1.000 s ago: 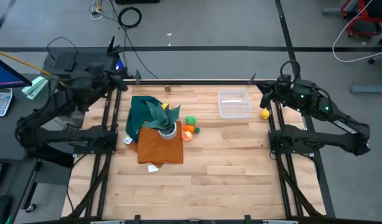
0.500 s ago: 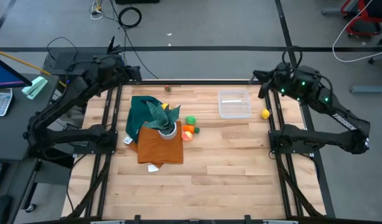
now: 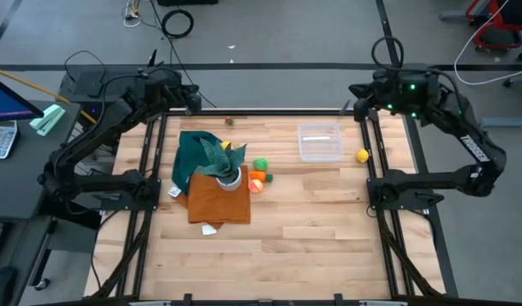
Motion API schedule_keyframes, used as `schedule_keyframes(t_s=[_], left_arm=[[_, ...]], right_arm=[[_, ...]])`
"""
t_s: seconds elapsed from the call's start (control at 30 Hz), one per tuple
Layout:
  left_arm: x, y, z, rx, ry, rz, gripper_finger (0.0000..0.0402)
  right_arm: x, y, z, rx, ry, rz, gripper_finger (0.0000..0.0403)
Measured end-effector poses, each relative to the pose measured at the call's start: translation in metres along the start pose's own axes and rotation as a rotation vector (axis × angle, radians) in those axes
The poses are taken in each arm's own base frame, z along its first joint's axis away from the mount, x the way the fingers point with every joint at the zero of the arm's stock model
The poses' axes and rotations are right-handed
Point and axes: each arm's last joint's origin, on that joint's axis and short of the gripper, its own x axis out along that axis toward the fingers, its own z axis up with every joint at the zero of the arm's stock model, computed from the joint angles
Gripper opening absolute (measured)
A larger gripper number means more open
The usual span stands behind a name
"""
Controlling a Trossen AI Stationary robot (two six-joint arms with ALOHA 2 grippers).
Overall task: Pick and placing Produce into tupperware
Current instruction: Put the right lemon into the transparent bin
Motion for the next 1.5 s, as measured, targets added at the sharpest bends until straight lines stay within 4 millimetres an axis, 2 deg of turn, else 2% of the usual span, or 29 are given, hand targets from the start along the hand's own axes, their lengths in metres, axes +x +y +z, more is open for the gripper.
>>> schedule_keyframes(t_s=[0.13,0.23,0.37,0.5,0.73,0.83,0.97,1.17,1.37,1.5], left_arm=[[0.0,0.0,0.0,0.042,0.0,-0.002,0.0028],[0.0,0.0,0.0,0.061,0.0,-0.001,0.0022],[0.0,0.0,0.0,0.062,0.002,-0.001,0.0017],[0.0,0.0,-0.001,0.062,0.009,0.001,0.0018],[0.0,0.0,-0.003,0.059,0.03,0.004,0.0028],[0.0,0.0,-0.003,0.057,0.03,0.005,0.0029],[0.0,0.0,-0.003,0.057,0.029,0.005,0.0022],[0.0,0.0,-0.003,0.056,0.027,0.004,0.0017],[0.0,0.0,-0.003,0.056,0.027,0.004,0.0026],[0.0,0.0,-0.003,0.056,0.027,0.004,0.0029]], right_arm=[[-0.003,-0.001,0.003,-0.013,0.171,-0.053,0.0005],[0.004,-0.001,0.002,-0.021,0.317,-0.111,0.0013],[0.021,0.0,0.0,-0.035,0.46,-0.154,0.0028],[0.046,-0.008,-0.006,-0.005,0.62,-0.245,0.0041],[0.076,-0.029,-0.015,0.081,0.711,-0.359,0.005],[0.081,-0.039,-0.032,0.135,0.77,-0.413,0.005],[0.082,-0.047,-0.066,0.185,0.865,-0.455,0.005],[0.08,-0.044,-0.12,0.307,0.903,-0.444,0.005],[0.078,-0.039,-0.164,0.45,0.889,-0.451,0.0054],[0.082,-0.035,-0.189,0.478,0.918,-0.416,0.0072]])
